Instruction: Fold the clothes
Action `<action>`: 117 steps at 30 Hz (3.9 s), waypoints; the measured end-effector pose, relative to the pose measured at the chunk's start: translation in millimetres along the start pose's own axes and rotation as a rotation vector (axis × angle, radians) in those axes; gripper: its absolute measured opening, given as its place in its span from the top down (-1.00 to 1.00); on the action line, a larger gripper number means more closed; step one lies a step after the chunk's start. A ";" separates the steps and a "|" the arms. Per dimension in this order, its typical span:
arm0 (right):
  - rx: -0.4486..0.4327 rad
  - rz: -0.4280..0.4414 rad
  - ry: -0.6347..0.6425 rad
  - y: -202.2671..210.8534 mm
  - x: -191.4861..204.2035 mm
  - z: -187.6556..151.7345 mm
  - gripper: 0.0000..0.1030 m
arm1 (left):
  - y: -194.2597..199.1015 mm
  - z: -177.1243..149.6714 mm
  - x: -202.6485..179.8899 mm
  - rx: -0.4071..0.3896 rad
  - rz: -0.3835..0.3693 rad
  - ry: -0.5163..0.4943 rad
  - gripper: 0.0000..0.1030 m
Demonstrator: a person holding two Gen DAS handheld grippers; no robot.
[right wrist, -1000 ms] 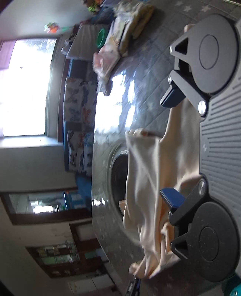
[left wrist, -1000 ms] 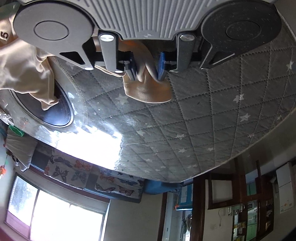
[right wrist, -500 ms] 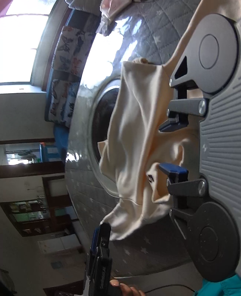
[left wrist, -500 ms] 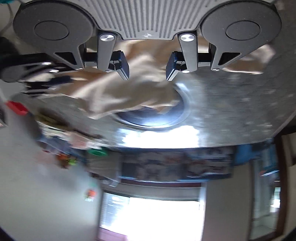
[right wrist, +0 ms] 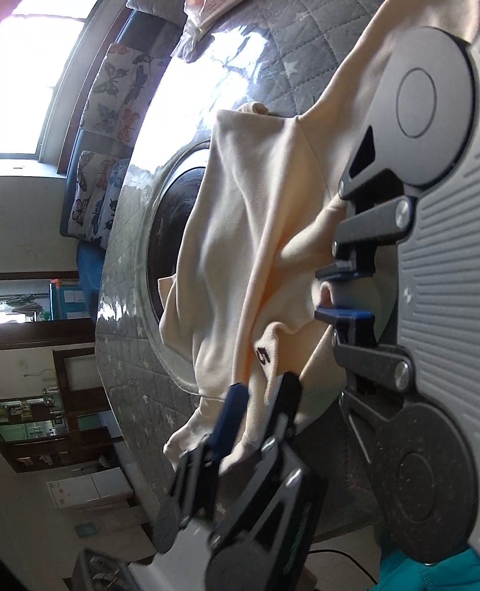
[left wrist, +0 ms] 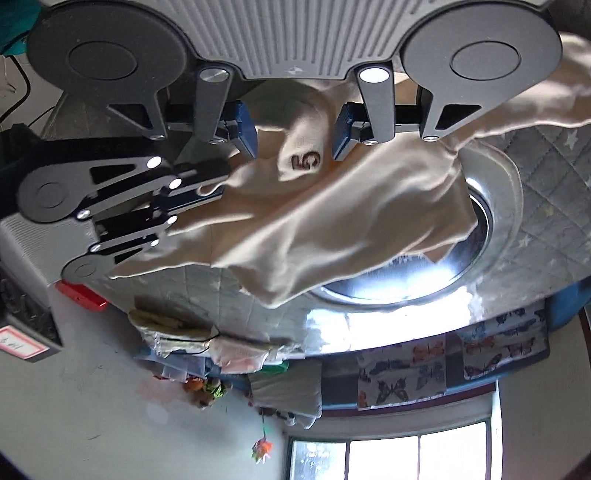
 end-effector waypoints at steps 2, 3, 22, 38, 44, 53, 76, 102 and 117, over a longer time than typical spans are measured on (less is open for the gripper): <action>-0.008 -0.004 0.002 2.2 0.1 -0.1 0.86 | -2.1 -2.4 0.1 0.007 -0.010 0.007 0.47; -0.015 -0.004 0.000 4.1 -0.1 0.1 0.89 | -2.6 -3.6 -0.1 0.011 -0.012 0.010 0.65; -0.007 0.175 0.104 60.4 21.3 -20.4 0.80 | 51.3 -43.0 -23.6 -0.003 -0.193 -0.158 0.85; 0.005 0.149 0.054 20.3 18.0 -19.9 0.74 | 23.0 -4.9 -10.0 -0.048 -0.176 -0.094 0.80; 0.022 0.192 0.078 29.3 20.9 -24.0 0.72 | -2.4 -22.2 -15.7 0.048 -0.218 -0.112 0.79; -0.098 0.056 -0.071 38.3 -41.8 26.2 0.56 | 18.2 19.1 21.1 -0.053 -0.081 -0.073 0.32; -0.030 -0.020 -0.578 -58.8 -189.2 73.9 0.31 | -100.9 89.6 141.6 0.063 0.140 0.115 0.19; -0.105 -0.006 -0.497 -31.4 -167.4 86.8 0.51 | 1.6 104.1 111.7 -0.275 0.003 0.146 0.79; -0.062 0.115 -0.636 -79.6 -182.6 70.4 0.77 | 38.0 40.0 47.7 -0.239 -0.140 0.033 0.79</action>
Point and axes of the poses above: each gripper's, at about its wrist camera, not at the fingertips, and y roughly against the way its jaws point, x to its left, z to its top, the point moved 5 cm from there along -y, roughly the way its jaws point, and after that the axes turned 2 degrees about -z, right-handed, at the moved point
